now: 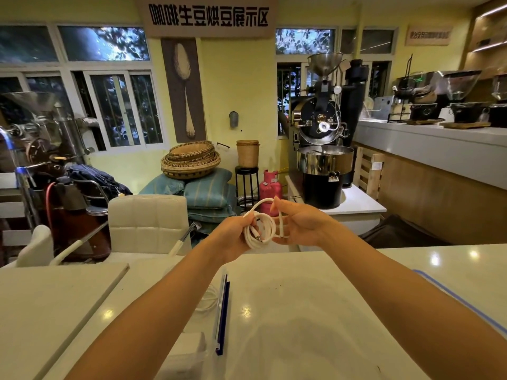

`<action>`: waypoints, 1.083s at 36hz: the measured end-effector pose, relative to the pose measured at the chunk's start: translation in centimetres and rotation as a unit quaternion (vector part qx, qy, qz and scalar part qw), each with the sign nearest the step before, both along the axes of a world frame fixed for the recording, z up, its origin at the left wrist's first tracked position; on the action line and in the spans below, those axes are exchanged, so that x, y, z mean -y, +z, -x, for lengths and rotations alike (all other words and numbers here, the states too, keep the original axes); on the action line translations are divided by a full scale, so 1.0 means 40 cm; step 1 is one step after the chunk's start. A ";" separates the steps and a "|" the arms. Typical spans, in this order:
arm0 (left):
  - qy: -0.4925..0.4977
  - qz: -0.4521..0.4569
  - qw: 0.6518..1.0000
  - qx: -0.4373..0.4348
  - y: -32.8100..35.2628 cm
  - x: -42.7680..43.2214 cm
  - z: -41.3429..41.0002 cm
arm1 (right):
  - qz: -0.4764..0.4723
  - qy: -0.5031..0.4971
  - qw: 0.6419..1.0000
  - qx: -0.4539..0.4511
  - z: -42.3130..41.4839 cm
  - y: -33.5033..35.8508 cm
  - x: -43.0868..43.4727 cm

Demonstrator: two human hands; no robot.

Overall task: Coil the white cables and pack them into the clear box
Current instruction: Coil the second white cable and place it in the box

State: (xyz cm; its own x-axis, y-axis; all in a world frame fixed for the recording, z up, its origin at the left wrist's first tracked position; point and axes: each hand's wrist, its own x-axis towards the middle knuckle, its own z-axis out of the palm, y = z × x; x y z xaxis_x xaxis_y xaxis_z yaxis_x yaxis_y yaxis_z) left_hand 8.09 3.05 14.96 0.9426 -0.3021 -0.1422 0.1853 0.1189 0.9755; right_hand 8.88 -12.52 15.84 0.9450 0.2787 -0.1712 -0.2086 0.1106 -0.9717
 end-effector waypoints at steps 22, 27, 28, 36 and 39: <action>0.036 -0.046 0.998 -0.029 -0.025 0.001 -0.007 | 0.071 0.082 0.992 0.064 0.015 0.008 -0.014; 0.027 -0.065 0.997 -0.036 -0.026 -0.003 -0.010 | 0.084 0.117 0.986 0.083 0.017 0.016 -0.010; 0.023 -0.069 0.997 -0.036 -0.025 -0.004 -0.010 | 0.091 0.116 0.985 0.090 0.015 0.015 -0.009; 0.017 -0.074 0.996 -0.034 -0.018 0.003 -0.017 | 0.062 0.068 0.992 0.086 -0.004 -0.010 -0.017; 0.013 -0.068 0.997 -0.033 -0.013 0.003 -0.014 | 0.068 0.044 0.992 0.095 -0.009 -0.016 -0.022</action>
